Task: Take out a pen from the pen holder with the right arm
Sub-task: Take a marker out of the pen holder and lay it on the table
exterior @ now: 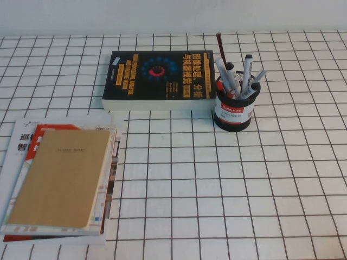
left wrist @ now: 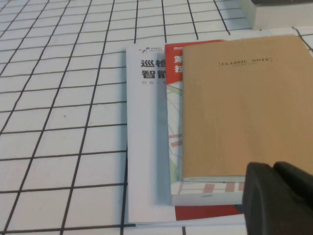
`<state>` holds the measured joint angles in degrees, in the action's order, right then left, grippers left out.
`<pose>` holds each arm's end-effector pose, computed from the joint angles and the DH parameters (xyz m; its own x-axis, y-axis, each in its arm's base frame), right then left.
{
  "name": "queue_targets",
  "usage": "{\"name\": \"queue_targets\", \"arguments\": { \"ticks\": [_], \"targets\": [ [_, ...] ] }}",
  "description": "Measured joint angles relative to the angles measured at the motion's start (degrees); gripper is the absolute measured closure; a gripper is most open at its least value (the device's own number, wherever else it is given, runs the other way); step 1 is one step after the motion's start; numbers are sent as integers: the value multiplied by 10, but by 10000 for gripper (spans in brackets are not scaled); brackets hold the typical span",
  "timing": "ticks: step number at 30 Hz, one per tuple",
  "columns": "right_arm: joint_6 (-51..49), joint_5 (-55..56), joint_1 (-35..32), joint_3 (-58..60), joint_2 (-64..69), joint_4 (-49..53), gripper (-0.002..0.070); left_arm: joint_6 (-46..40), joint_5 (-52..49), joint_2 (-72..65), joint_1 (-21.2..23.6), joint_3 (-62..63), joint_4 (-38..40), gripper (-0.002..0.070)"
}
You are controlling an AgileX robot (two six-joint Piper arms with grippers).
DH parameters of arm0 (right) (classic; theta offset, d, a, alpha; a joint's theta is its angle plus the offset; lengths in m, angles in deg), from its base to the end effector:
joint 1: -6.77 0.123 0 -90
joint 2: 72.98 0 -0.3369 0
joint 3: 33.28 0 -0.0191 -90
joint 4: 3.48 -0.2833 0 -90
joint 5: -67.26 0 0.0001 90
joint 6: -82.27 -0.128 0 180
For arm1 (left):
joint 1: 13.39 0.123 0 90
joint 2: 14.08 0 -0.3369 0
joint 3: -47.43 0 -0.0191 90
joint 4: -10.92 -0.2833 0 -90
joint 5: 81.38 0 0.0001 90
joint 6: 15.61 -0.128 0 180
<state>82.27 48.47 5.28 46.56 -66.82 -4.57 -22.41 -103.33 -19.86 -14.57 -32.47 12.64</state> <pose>0.0701 -0.0010 0.1652 -0.2547 0.0246 -0.9667 0.0247 0.9995 0.0190 0.0678 -0.0028 0.1585 -0.2986 0.0969 -0.9495 0.0586 0.9948 0.0831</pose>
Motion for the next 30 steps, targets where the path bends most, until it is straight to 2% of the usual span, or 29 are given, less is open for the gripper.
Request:
{"name": "queue_targets", "arguments": {
  "ticks": [4, 12, 16, 25, 30],
  "targets": [
    [0, 11, 0, 0, 0, -30, 692, 0, 0, 0, 0, 0, 0, 679],
    [0, 95, 0, 1, 0, -236, 692, 0, 0, 0, 0, 0, 0, 679],
    [0, 124, 0, 1, 0, -304, 692, 0, 0, 0, 0, 0, 0, 679],
    [0, 142, 0, 1, 0, -363, 692, 0, 0, 0, 0, 0, 0, 679],
    [0, 81, 0, -26, 5, -378, 692, 0, 0, 0, 0, 0, 0, 679]
  ]
}}
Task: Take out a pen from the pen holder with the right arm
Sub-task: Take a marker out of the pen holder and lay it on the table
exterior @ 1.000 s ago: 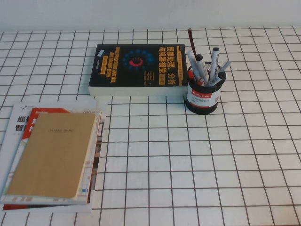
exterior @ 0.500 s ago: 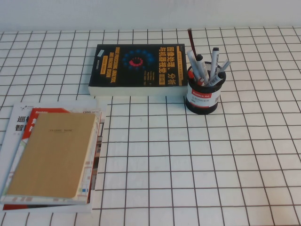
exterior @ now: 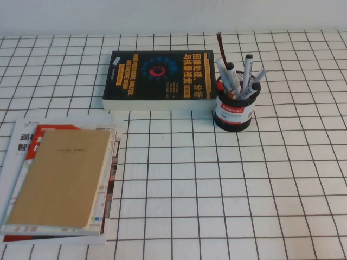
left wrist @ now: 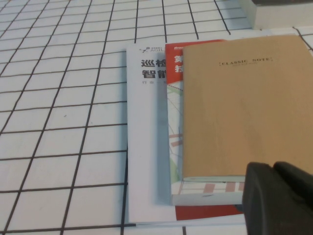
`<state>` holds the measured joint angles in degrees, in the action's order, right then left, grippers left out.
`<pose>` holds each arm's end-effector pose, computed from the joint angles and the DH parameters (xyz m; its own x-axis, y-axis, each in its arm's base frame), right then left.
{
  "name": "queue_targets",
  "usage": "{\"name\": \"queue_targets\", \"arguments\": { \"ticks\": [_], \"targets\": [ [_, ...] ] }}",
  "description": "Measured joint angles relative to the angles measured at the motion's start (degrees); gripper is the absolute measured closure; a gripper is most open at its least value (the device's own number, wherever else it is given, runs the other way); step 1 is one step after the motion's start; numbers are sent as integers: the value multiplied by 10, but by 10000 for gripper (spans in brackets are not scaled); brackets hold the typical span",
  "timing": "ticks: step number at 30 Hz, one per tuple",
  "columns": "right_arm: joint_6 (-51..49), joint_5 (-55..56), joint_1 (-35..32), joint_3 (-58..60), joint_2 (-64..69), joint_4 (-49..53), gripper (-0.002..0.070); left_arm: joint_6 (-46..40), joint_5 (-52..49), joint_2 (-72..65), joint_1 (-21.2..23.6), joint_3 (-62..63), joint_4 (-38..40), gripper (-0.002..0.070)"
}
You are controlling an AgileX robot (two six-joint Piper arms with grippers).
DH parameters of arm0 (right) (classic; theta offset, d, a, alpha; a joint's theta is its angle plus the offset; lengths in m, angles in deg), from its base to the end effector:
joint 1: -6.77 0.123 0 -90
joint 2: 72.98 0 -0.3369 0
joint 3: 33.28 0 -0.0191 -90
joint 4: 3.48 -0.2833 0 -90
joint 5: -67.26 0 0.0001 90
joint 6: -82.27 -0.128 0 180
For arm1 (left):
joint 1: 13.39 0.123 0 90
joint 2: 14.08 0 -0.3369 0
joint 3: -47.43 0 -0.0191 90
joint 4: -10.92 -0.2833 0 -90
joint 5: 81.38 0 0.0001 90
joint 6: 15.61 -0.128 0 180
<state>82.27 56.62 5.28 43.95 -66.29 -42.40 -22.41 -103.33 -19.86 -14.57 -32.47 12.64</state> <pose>0.0725 0.0130 0.2062 -0.0865 0.6199 -0.7799 -0.0463 0.7795 0.6247 0.0678 -0.0028 0.1585 -0.2986 0.0969 -0.9495 0.0586 0.9948 0.0831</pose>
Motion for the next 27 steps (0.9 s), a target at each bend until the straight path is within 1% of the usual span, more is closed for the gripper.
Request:
{"name": "queue_targets", "arguments": {
  "ticks": [3, 6, 9, 16, 20, 24, 27],
  "targets": [
    [0, -48, 0, -53, 45, 9, 692, 0, 0, 0, 0, 0, 0, 679],
    [0, -106, 0, -115, 114, 41, 693, 0, 0, 0, 0, 0, 0, 679],
    [33, -153, 0, -164, 187, 58, 692, 0, 0, 0, 0, 0, 0, 679],
    [104, -173, 0, -221, 342, 63, 692, 0, 0, 0, 0, 0, 0, 679],
    [172, -168, 0, -240, 411, 22, 692, 0, 0, 0, 0, 0, 0, 679],
    [268, -149, 5, -257, 450, -70, 692, 0, 0, 0, 0, 0, 0, 679],
    [310, -128, 21, -273, 474, -111, 692, 0, 0, 0, 0, 0, 0, 679]
  ]
}}
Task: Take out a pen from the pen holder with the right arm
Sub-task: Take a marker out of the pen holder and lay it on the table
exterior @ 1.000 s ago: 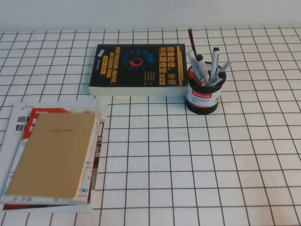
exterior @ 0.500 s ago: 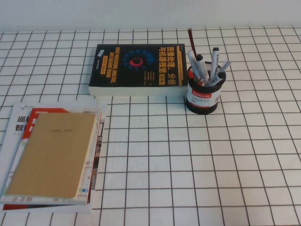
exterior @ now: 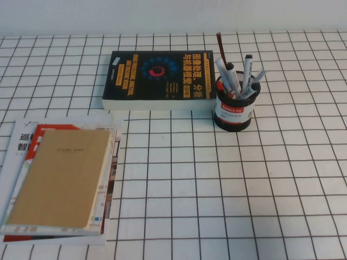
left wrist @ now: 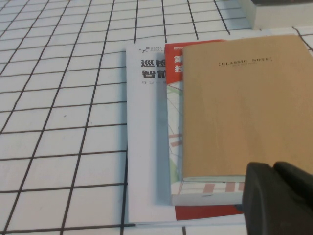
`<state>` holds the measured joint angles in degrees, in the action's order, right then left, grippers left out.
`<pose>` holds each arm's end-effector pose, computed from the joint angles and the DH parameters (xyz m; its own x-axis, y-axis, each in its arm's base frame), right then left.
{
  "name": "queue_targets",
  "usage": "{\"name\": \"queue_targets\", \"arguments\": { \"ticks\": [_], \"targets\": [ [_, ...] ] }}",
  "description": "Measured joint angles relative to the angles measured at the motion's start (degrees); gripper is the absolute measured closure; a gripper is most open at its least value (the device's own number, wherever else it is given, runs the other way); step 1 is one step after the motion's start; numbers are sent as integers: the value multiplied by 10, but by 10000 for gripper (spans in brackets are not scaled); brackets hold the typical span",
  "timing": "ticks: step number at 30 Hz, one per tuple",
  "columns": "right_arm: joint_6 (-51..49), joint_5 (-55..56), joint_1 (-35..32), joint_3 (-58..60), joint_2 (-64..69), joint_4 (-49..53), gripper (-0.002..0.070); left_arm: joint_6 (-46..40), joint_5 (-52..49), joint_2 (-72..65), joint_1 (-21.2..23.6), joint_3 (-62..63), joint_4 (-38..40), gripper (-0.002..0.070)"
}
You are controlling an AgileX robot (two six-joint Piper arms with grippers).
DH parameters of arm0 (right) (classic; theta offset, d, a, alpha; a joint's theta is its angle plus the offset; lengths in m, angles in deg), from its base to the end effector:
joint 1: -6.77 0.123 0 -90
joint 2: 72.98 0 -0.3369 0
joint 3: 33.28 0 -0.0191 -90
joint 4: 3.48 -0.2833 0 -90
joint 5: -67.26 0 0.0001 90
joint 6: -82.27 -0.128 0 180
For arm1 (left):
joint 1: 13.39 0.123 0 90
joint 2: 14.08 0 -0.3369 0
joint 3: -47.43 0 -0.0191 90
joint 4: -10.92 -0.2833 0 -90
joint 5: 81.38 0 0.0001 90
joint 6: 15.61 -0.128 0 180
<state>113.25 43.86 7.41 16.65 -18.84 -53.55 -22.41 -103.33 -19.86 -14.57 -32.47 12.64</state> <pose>0.1876 0.0412 0.2854 -0.5520 0.2668 -0.7900 -0.1224 0.9112 0.3933 0.0678 -0.0028 0.1585 -0.2986 0.0969 -0.9495 0.0586 0.9948 0.0831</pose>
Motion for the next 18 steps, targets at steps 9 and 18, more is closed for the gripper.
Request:
{"name": "queue_targets", "arguments": {
  "ticks": [9, 18],
  "targets": [
    [16, 121, 159, -66, 92, 11, 692, 0, 0, 0, 0, 0, 0, 679],
    [-61, 365, 336, -74, 183, 164, 668, 0, 0, 0, 0, 0, 0, 679]
  ]
}}
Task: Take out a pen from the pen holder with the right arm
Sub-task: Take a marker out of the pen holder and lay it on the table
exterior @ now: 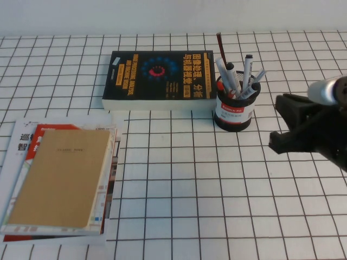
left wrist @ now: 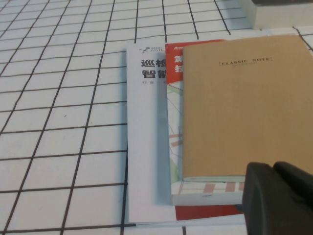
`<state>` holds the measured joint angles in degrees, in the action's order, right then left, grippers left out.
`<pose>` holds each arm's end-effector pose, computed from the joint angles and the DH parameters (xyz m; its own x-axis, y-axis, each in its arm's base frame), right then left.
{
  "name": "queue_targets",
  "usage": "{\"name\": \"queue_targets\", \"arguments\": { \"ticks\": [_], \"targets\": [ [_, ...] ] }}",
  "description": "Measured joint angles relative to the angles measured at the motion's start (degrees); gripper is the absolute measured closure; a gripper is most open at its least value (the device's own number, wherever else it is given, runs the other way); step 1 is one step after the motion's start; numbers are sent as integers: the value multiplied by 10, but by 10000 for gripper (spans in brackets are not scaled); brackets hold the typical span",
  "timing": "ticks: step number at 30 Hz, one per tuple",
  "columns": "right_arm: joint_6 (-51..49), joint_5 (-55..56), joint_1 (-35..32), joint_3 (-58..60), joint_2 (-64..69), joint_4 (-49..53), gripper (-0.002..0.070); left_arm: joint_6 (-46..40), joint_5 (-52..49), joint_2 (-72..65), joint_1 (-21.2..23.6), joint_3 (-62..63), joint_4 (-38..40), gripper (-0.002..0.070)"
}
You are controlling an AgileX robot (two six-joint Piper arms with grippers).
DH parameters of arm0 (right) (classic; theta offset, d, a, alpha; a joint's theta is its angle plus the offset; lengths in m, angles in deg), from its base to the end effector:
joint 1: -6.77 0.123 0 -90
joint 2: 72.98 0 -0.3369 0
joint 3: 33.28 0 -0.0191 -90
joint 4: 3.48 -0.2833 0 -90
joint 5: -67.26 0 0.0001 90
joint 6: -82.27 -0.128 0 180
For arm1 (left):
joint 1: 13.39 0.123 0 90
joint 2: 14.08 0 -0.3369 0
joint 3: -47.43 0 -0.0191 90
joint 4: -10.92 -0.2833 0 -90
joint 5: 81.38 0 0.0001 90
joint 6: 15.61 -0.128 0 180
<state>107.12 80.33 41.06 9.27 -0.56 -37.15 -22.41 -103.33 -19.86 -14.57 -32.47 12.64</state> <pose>0.2456 0.1481 0.3110 -0.2632 -0.0096 -0.9647 -0.4255 0.8986 0.1071 0.0678 -0.0028 0.1585 -0.2986 0.0969 -0.9495 0.0586 0.9948 0.0831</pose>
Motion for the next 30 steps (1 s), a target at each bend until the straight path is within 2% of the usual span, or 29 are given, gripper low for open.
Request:
{"name": "queue_targets", "arguments": {
  "ticks": [3, 6, 11, 17, 22, 30],
  "targets": [
    [-34, 73, 20, 0, 32, 40, 606, 0, 0, 0, 0, 0, 0, 679],
    [-46, 121, 21, -1, 63, 52, 505, 0, 0, 0, 0, 0, 0, 679],
    [-50, 165, 22, -29, 118, 67, 381, 0, 0, 0, 0, 0, 0, 679],
    [-50, 152, 13, -117, 188, 105, 356, 0, 0, 0, 0, 0, 0, 679],
    [-41, 57, -15, -251, 265, 119, 354, 0, 0, 0, 0, 0, 0, 679],
    [-39, -50, -46, -401, 389, 127, 353, 0, 0, 0, 0, 0, 0, 679]
  ]
}}
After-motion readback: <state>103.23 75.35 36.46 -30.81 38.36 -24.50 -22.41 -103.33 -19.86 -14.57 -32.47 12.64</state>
